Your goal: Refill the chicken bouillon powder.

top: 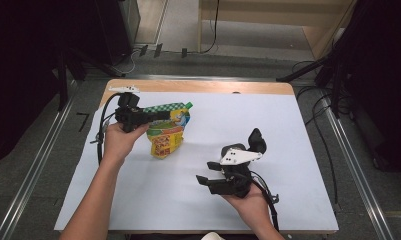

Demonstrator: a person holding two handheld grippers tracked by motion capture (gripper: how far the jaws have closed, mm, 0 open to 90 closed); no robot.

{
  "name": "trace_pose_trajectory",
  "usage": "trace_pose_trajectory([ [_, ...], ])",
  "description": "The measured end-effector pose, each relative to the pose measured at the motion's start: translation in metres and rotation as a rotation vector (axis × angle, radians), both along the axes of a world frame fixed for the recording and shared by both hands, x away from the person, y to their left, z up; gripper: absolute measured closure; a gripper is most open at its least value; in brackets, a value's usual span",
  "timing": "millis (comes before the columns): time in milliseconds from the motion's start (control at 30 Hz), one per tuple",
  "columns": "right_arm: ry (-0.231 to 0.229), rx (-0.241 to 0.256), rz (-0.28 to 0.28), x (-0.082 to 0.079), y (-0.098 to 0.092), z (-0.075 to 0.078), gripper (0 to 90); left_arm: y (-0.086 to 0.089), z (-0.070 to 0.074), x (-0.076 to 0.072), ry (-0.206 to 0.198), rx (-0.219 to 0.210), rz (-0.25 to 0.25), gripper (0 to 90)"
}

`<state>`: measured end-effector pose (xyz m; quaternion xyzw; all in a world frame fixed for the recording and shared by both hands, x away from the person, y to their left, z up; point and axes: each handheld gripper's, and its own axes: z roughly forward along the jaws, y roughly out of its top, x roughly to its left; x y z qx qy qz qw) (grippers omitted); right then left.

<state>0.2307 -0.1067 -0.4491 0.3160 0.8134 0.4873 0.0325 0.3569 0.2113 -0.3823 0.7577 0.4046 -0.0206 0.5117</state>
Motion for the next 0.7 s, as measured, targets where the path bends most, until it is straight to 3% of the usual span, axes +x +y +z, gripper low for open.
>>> trace_pose_trajectory([
  [300, 0.011, -0.006, 0.029, 0.007, 0.004, 0.0, 42.2, 0.005, -0.005, -0.007, -0.001, 0.013, 0.002, 74.0],
  [500, 0.011, -0.005, 0.035, 0.01, 0.005, 0.001, 42.5, 0.006, -0.005, -0.013, -0.024, 0.061, 0.012, 68.6],
  [700, 0.012, -0.003, 0.036, 0.012, 0.004, 0.001, 42.8, 0.008, -0.003, -0.016, -0.024, 0.065, 0.024, 63.2],
])
